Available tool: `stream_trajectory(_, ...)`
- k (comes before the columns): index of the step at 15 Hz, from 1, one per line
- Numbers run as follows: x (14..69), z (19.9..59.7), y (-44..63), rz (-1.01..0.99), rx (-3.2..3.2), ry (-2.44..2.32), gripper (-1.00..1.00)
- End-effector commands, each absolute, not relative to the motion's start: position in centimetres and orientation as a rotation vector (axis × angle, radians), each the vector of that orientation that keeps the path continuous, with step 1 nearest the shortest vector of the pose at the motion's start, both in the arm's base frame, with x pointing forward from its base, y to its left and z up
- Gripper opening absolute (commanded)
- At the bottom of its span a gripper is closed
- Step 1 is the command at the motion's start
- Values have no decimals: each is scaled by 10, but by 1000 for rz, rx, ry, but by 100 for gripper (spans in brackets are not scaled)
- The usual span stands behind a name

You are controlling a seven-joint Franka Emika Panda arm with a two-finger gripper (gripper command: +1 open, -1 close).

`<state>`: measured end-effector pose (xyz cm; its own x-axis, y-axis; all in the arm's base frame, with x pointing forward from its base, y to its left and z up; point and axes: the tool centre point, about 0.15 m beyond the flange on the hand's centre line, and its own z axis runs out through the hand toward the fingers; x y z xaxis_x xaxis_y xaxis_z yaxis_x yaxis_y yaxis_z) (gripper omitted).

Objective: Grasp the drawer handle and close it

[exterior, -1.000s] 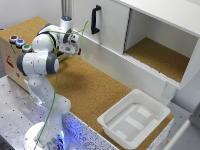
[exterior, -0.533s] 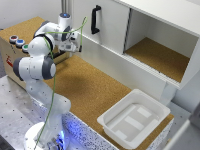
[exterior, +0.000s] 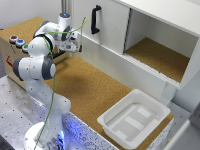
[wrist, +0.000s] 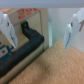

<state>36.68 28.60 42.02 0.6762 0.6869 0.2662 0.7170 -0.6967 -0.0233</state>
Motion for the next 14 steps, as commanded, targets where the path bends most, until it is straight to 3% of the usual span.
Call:
stream_trajectory(1,387,478,345,-320,-2672,-1475,100)
stream_trajectory(7,384,512,406,-322,-2439,-1898,100)
stream_trajectory(14,349,506,467,-243,-2122,-2276,100)
